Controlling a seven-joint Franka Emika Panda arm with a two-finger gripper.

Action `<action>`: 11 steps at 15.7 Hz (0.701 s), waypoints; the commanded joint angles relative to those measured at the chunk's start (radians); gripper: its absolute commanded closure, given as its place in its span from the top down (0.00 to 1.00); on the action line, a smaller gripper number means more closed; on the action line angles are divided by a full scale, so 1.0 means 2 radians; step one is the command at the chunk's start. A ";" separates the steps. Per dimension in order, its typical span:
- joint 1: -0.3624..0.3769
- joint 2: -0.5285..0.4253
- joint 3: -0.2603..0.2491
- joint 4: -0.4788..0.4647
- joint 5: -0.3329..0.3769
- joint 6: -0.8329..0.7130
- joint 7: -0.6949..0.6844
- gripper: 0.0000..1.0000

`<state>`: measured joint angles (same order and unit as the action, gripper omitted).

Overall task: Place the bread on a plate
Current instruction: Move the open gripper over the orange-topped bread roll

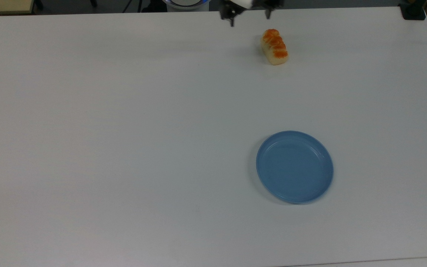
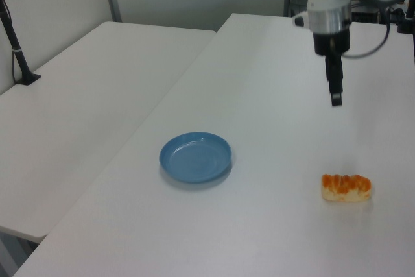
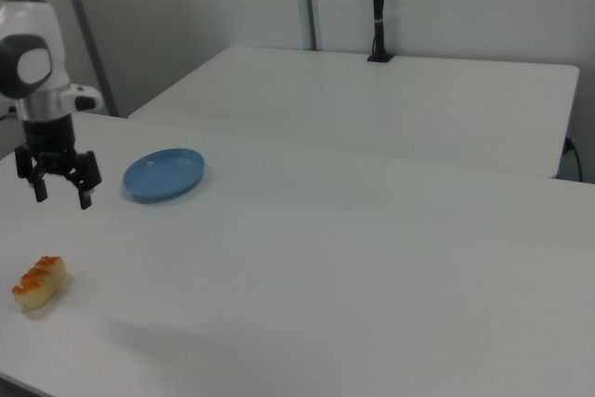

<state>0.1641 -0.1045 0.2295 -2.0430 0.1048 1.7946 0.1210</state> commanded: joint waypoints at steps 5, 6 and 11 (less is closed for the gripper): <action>0.015 -0.014 0.086 -0.095 0.007 0.097 0.044 1.00; 0.015 -0.009 0.092 -0.100 0.007 0.097 0.045 1.00; 0.024 0.041 0.106 -0.103 0.001 0.110 0.087 1.00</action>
<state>0.1883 -0.0787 0.4258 -2.2346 0.1052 1.9618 0.2268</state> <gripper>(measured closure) 0.000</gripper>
